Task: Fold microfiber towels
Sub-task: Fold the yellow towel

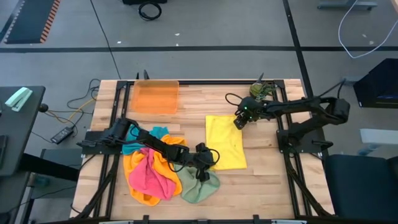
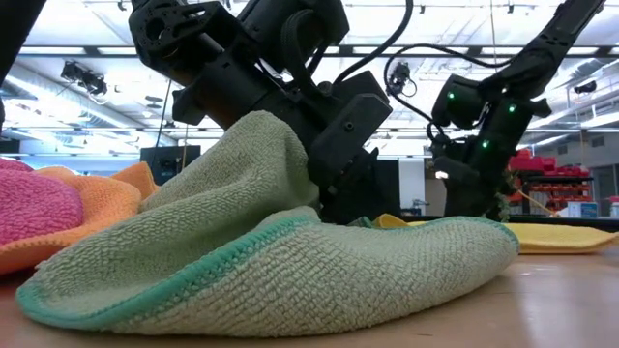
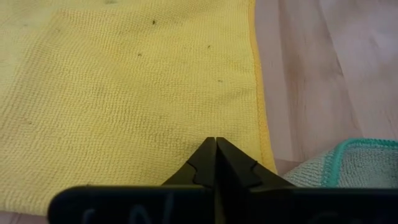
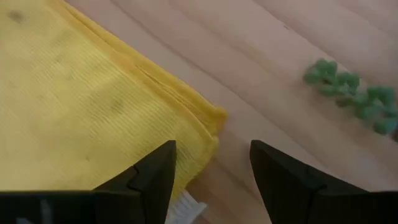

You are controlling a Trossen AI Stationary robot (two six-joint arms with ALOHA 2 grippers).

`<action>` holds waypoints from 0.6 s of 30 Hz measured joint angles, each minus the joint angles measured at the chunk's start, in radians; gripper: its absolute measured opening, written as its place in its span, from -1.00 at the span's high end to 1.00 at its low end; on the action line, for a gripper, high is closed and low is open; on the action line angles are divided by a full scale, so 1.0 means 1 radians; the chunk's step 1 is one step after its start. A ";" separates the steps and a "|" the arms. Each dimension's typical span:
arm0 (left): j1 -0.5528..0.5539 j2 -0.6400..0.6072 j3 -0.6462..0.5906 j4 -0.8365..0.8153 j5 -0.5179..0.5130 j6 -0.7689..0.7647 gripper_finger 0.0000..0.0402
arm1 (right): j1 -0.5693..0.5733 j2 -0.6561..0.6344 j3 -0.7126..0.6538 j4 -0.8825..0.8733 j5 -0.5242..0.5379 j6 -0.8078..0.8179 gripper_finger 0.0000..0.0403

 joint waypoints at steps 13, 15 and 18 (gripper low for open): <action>0.000 0.000 0.000 0.001 0.000 -0.006 0.89 | 0.094 -0.158 0.001 0.012 -0.004 -0.036 -0.05; 0.000 0.000 0.000 0.001 0.000 -0.006 0.89 | 0.158 -0.174 0.001 0.013 -0.001 -0.038 -0.05; 0.000 0.000 0.000 0.001 0.000 -0.002 0.94 | 0.258 -0.161 0.001 0.022 0.058 -0.053 -0.01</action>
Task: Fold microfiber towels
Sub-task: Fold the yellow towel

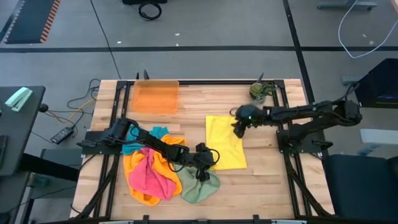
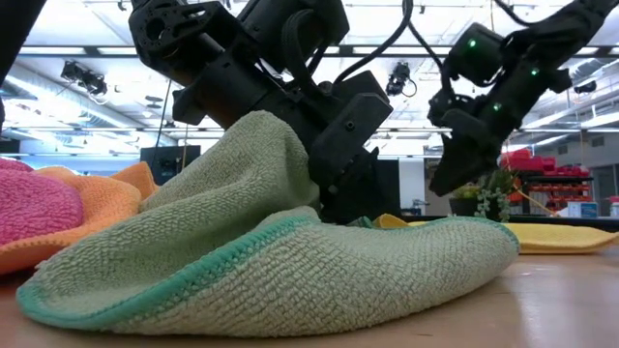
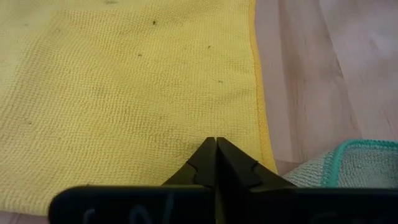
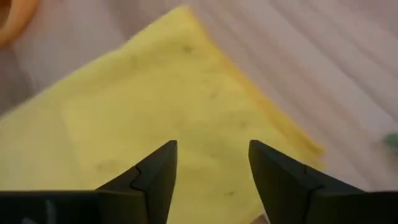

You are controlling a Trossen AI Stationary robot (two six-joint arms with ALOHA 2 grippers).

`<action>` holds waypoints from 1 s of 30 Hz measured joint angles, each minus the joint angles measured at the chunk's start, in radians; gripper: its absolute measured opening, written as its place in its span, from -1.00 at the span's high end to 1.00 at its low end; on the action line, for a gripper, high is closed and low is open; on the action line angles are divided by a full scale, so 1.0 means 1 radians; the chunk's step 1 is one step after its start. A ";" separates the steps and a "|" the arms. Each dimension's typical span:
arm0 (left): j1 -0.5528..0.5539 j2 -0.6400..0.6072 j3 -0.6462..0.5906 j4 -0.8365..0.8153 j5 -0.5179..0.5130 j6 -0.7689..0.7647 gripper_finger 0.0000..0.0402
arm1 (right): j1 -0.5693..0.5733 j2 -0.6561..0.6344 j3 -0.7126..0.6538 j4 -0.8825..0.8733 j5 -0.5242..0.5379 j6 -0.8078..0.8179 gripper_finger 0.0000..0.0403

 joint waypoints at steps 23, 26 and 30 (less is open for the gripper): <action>0.013 -0.002 0.000 -0.010 0.000 -0.009 0.91 | 0.011 0.338 0.007 0.218 -0.019 -0.059 0.98; 0.014 -0.010 0.002 -0.027 0.000 -0.009 0.97 | 0.010 0.338 0.006 0.219 -0.019 -0.064 0.98; 0.014 -0.023 0.002 -0.063 -0.003 -0.008 0.94 | 0.010 0.339 0.004 0.225 -0.018 -0.067 0.98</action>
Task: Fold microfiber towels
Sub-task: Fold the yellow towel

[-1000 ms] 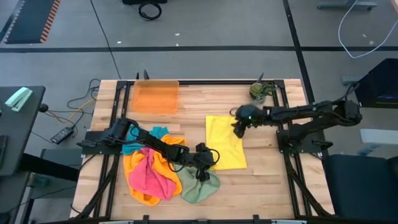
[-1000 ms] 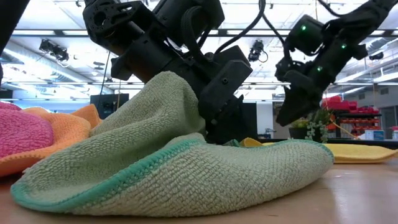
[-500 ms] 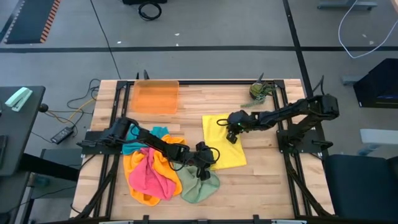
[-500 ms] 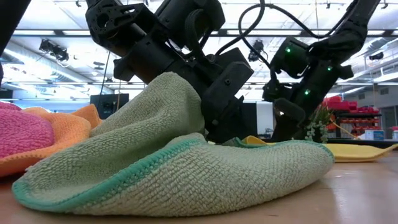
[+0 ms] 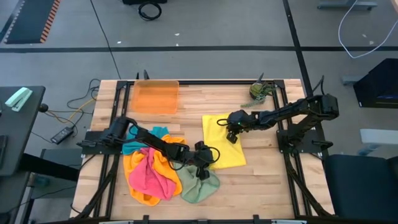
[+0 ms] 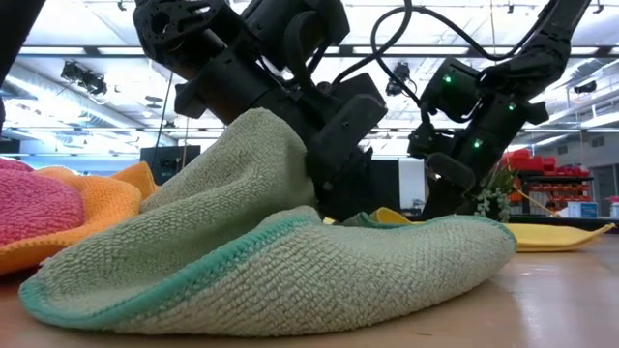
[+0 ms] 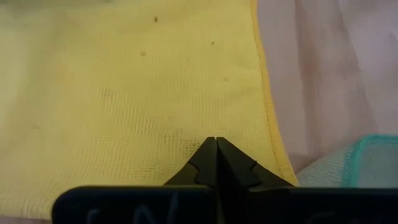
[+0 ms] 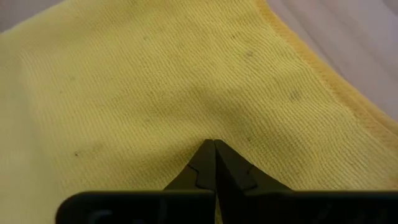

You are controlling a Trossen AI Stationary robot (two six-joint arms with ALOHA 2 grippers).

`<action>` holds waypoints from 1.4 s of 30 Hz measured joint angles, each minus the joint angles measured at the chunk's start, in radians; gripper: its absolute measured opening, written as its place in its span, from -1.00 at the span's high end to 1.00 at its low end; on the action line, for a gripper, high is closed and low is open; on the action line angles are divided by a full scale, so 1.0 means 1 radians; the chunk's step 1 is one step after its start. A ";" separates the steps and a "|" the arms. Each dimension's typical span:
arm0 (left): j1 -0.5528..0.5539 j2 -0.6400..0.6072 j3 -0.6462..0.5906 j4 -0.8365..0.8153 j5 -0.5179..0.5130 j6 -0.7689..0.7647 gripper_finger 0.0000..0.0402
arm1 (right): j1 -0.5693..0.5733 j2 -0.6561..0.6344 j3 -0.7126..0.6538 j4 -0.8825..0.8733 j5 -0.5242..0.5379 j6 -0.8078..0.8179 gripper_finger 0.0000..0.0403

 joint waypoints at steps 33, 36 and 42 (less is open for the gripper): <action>-0.003 -0.033 0.001 -0.157 -0.035 0.001 0.95 | -0.001 0.000 -0.091 0.166 -0.008 0.061 0.99; -0.002 -0.060 0.000 -0.231 -0.071 0.012 0.91 | -0.001 0.000 -0.091 0.166 -0.008 0.091 0.99; 0.025 -0.124 -0.002 -0.403 -0.197 0.012 0.97 | 0.042 -0.001 -0.091 0.153 0.017 0.171 0.99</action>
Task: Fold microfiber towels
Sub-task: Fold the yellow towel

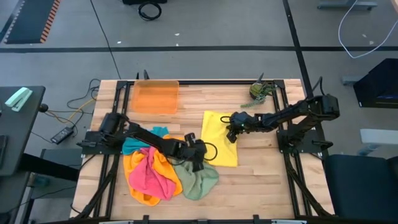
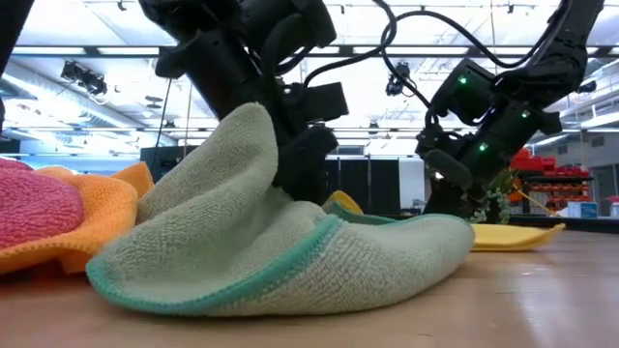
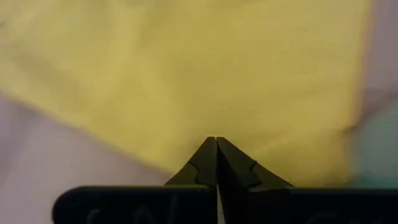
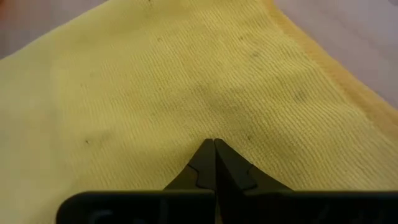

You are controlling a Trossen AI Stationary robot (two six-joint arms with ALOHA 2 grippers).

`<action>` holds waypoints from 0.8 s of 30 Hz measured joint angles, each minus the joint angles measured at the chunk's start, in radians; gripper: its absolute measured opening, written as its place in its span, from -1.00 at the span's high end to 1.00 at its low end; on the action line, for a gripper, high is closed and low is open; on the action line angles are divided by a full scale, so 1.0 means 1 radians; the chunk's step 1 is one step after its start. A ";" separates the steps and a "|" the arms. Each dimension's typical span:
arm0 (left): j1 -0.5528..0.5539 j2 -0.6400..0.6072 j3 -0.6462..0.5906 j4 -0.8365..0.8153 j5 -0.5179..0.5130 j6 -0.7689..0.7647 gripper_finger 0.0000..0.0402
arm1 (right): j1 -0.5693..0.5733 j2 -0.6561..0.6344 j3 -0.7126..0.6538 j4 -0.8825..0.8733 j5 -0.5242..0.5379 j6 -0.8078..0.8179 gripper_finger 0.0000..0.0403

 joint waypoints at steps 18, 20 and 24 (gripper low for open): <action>0.045 -0.055 0.001 0.259 0.008 0.102 0.93 | 0.162 -0.373 0.066 -0.429 0.143 0.091 0.99; 0.033 -0.033 0.001 0.341 0.065 0.104 0.89 | 0.157 -0.401 0.071 -0.425 0.133 0.062 0.99; 0.008 0.023 0.002 0.431 0.093 0.090 0.89 | 0.155 -0.375 0.071 -0.457 0.094 0.013 0.99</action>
